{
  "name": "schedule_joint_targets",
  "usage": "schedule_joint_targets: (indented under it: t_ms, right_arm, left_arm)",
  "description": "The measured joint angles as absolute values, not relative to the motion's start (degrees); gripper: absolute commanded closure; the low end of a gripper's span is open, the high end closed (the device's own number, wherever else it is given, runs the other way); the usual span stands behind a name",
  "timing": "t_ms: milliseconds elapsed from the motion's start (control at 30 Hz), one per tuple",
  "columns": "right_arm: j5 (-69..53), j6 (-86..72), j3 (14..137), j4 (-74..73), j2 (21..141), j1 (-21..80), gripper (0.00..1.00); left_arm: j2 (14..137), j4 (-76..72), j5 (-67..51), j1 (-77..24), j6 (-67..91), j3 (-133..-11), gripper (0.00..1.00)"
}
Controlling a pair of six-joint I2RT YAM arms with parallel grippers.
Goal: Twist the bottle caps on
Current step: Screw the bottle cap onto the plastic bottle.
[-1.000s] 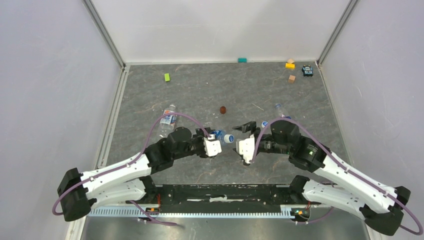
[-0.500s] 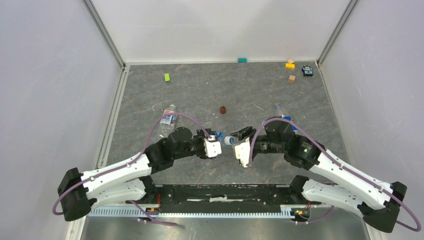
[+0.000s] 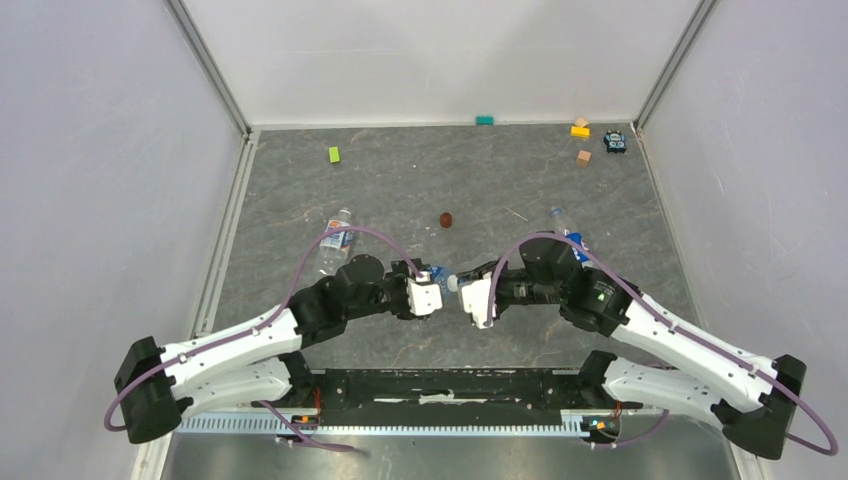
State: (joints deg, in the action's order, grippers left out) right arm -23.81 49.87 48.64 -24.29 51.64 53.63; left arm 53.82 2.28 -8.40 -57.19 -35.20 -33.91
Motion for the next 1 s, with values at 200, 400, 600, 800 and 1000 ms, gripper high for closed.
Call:
schedule_joint_targets:
  t_ms: [200,400,600,800,1000]
  right_arm:
    - [-20.62,38.68,48.64,-21.02,54.63,53.63,1.00]
    - [-14.33,14.02,47.57,-14.83,56.84,53.60,1.00]
    - [-10.17,-7.94,39.00,-3.92,55.24,53.45,1.00]
    - [-8.84,-17.63,36.93,-0.99,54.96,53.12,0.75]
    - [-7.57,-15.88,36.93,-1.39,52.29,53.12,0.48]
  left_arm:
    - [53.52,4.32,-5.58,-56.97,-35.44,-33.91,0.98]
    - [53.41,5.08,-1.39,-56.97,-37.08,-33.74,0.98]
    - [53.34,7.73,1.06,-57.78,-39.97,-33.23,0.98]
    - [53.34,8.36,3.51,-59.07,-41.95,-32.91,0.98]
    - [53.34,5.82,3.90,-59.40,-42.30,-32.93,0.98]
